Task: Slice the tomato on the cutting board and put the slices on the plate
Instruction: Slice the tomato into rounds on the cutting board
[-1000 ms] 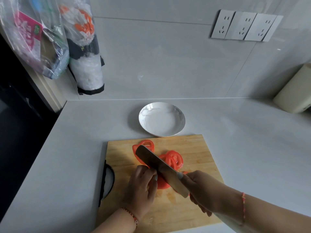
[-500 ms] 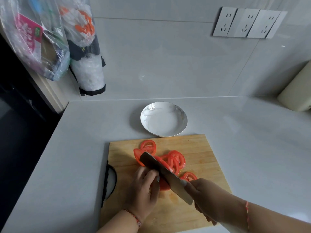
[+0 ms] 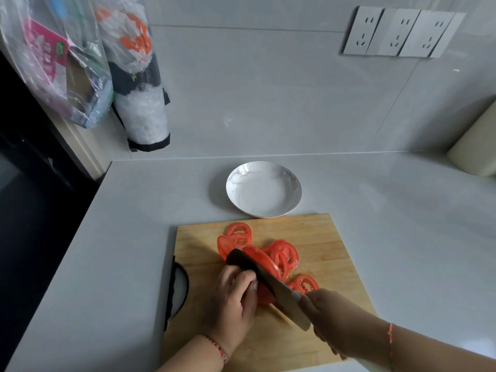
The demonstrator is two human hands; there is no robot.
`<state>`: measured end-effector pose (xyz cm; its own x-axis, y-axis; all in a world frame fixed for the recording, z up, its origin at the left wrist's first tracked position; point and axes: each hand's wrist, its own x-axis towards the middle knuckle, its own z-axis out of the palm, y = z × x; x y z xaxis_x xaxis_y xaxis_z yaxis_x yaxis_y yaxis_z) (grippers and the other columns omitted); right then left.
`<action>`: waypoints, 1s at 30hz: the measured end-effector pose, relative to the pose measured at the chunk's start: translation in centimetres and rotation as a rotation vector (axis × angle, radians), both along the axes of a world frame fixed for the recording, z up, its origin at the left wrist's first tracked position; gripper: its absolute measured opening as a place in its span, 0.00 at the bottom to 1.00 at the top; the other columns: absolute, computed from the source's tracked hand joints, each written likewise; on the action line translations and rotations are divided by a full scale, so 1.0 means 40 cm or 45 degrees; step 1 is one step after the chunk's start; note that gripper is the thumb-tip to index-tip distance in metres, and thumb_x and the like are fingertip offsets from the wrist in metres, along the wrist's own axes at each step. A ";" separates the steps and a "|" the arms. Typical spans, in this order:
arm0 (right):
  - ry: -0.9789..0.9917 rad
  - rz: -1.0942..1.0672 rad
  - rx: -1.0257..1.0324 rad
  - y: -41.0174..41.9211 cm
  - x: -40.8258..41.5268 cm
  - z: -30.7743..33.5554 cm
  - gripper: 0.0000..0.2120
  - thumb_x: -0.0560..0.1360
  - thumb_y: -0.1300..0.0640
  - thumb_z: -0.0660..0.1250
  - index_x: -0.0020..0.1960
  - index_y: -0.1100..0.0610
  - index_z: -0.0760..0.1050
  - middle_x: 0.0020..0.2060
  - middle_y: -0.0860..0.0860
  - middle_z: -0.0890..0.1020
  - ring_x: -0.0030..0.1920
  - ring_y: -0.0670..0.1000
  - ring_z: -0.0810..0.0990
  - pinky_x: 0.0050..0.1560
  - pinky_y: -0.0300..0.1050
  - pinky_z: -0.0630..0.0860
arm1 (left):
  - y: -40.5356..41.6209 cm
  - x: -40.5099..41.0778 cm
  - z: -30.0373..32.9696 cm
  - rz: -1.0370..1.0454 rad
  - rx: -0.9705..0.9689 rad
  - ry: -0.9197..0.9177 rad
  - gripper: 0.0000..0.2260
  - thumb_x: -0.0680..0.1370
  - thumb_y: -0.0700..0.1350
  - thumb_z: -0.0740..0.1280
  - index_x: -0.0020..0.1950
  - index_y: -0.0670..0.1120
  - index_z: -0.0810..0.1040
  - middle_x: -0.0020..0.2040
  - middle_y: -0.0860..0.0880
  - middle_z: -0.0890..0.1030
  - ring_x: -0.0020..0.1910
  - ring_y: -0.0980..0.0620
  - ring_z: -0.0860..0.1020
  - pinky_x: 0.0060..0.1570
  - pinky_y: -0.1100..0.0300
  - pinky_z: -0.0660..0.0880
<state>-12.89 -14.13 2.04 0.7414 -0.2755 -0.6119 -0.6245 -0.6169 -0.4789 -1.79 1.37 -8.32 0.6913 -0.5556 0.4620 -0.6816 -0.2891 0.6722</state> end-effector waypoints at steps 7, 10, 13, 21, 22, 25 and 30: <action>-0.038 -0.039 0.043 -0.006 0.040 -0.017 0.23 0.80 0.40 0.46 0.42 0.56 0.69 0.28 0.52 0.73 0.19 0.44 0.71 0.21 0.36 0.72 | -0.002 0.004 -0.006 -0.010 -0.017 -0.019 0.05 0.77 0.46 0.60 0.51 0.51 0.74 0.47 0.53 0.70 0.43 0.57 0.73 0.42 0.66 0.72; -0.032 -0.182 0.189 -0.018 0.031 -0.028 0.22 0.80 0.40 0.48 0.44 0.56 0.69 0.27 0.50 0.72 0.18 0.44 0.69 0.20 0.37 0.70 | 0.001 0.003 -0.005 0.022 0.014 -0.007 0.05 0.77 0.47 0.60 0.50 0.52 0.74 0.46 0.53 0.72 0.44 0.58 0.73 0.41 0.65 0.72; -0.033 -0.399 0.386 -0.025 0.023 -0.037 0.24 0.80 0.41 0.50 0.54 0.60 0.72 0.25 0.51 0.70 0.18 0.46 0.66 0.21 0.36 0.65 | 0.005 -0.002 0.001 0.033 -0.009 0.016 0.04 0.77 0.46 0.60 0.48 0.52 0.74 0.44 0.53 0.72 0.44 0.61 0.72 0.43 0.70 0.70; -0.017 -0.403 0.527 -0.025 0.020 -0.031 0.19 0.79 0.39 0.53 0.57 0.52 0.72 0.25 0.51 0.71 0.20 0.47 0.66 0.23 0.37 0.66 | 0.010 -0.003 -0.003 0.054 -0.022 0.005 0.04 0.77 0.46 0.60 0.48 0.53 0.73 0.44 0.54 0.72 0.45 0.62 0.71 0.43 0.67 0.71; -0.014 -0.410 0.535 -0.025 0.022 -0.027 0.19 0.79 0.39 0.53 0.58 0.52 0.72 0.25 0.51 0.71 0.20 0.47 0.66 0.22 0.36 0.65 | 0.011 -0.003 -0.003 0.051 -0.021 0.002 0.04 0.77 0.46 0.60 0.48 0.53 0.73 0.44 0.54 0.72 0.45 0.61 0.71 0.43 0.66 0.71; -0.038 -0.426 0.544 -0.021 0.024 -0.022 0.21 0.79 0.40 0.52 0.61 0.53 0.71 0.25 0.51 0.71 0.21 0.47 0.65 0.22 0.36 0.64 | 0.016 -0.005 -0.005 0.041 -0.027 0.000 0.03 0.77 0.47 0.60 0.49 0.53 0.73 0.45 0.54 0.73 0.46 0.61 0.72 0.43 0.65 0.72; -0.090 -0.489 0.589 -0.013 0.012 -0.020 0.19 0.80 0.42 0.53 0.58 0.54 0.73 0.23 0.50 0.72 0.20 0.47 0.65 0.21 0.36 0.63 | 0.020 -0.004 -0.011 0.035 -0.003 -0.002 0.04 0.77 0.48 0.61 0.50 0.54 0.73 0.46 0.54 0.74 0.47 0.61 0.73 0.44 0.64 0.73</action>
<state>-12.40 -14.64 1.22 0.6849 -0.2488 -0.6848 -0.7181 -0.0714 -0.6923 -1.94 2.19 -8.75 0.7054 -0.5356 0.4642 -0.6745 -0.3062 0.6718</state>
